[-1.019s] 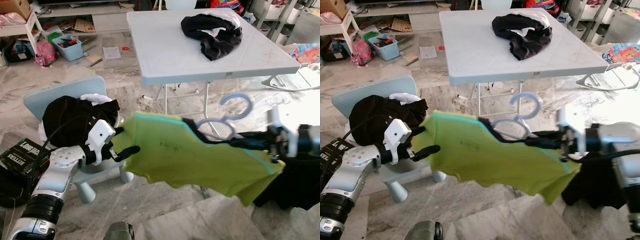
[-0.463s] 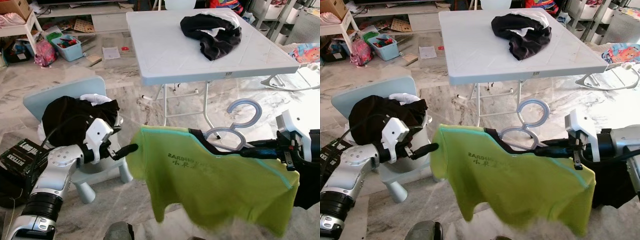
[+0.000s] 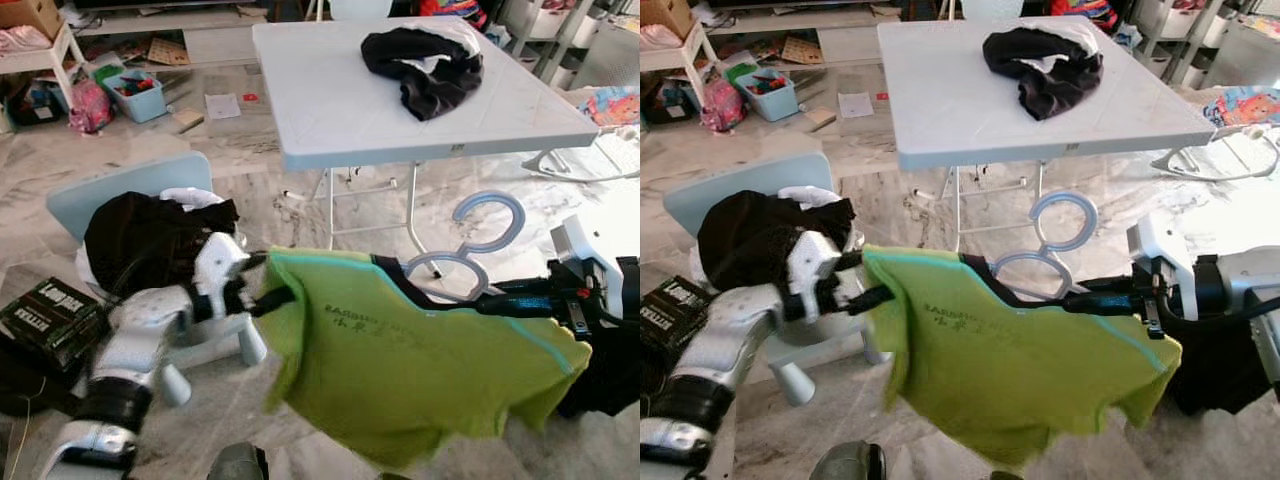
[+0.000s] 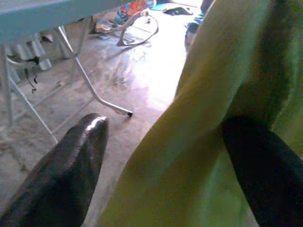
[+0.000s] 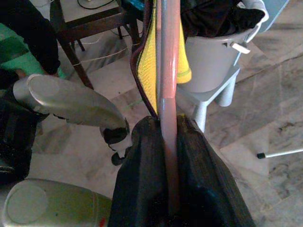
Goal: Hang hanger
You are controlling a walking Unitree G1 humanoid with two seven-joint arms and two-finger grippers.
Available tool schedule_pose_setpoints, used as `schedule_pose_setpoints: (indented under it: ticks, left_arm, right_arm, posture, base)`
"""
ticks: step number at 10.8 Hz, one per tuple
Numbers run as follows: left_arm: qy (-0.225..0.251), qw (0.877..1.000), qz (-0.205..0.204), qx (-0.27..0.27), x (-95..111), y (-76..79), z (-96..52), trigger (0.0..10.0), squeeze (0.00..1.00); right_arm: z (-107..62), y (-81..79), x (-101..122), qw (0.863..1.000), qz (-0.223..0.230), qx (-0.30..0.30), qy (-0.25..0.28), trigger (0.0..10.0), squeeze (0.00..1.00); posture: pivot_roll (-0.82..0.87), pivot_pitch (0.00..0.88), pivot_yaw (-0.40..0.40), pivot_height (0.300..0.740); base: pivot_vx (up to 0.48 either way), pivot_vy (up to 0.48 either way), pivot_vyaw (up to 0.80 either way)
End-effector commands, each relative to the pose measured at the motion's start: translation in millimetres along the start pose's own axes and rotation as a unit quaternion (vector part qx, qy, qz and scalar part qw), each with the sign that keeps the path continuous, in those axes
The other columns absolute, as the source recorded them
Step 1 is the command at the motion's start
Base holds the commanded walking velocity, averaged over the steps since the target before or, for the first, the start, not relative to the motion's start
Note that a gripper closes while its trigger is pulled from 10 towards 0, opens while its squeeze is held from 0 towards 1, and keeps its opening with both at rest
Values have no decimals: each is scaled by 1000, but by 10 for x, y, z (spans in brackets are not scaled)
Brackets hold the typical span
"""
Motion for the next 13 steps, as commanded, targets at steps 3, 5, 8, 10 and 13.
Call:
schedule_pose_setpoints:
  ticks: [3, 5, 8, 10, 13]
  left_arm:
    - [17, 999, -22, -26, 84, 48, 13, 0, 0]
    - [22, 999, -33, -33, 94, 61, 1, 0, 0]
    - [26, 998, -43, -39, 99, 78, -31, 0, 0]
    - [27, 998, -47, -39, 101, 83, -34, 0, 0]
    - [33, 998, -49, -23, 114, 15, -96, 0, 0]
  right_arm:
    - [-68, 7, 97, 1000, -16, -10, 6, 10000, 0]
    - [-51, 15, 77, 1000, -17, -10, 4, 10000, 0]
    - [-32, 15, 65, 1000, -18, -11, 0, 10000, 0]
    - [-25, 27, 71, 1000, -19, -12, -1, 10000, 0]
    - [-29, 31, 80, 1000, -19, -10, -1, 10000, 0]
  posture:
    - [-123, 0, -28, 740]
    - [-121, 0, -28, 740]
    - [-117, 0, -29, 740]
    - [-118, 0, -30, 740]
    - [-115, 0, -32, 740]
  base:
    - [0, 0, 0]
    - [0, 0, 0]
    - [0, 0, 0]
    - [0, 0, 0]
    - [0, 0, 0]
Point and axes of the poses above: a point about 5 cm out from each wrist's last joint towards the gripper, its own z axis pointing out of the wrist towards the gripper, its own x axis along the axis of the wrist's last joint, y = z × x, the point moved 3 cm from there along z, pointing out of the wrist towards the gripper, and after that the axes turned 14 degrees about -z, right-handed, at the moved point
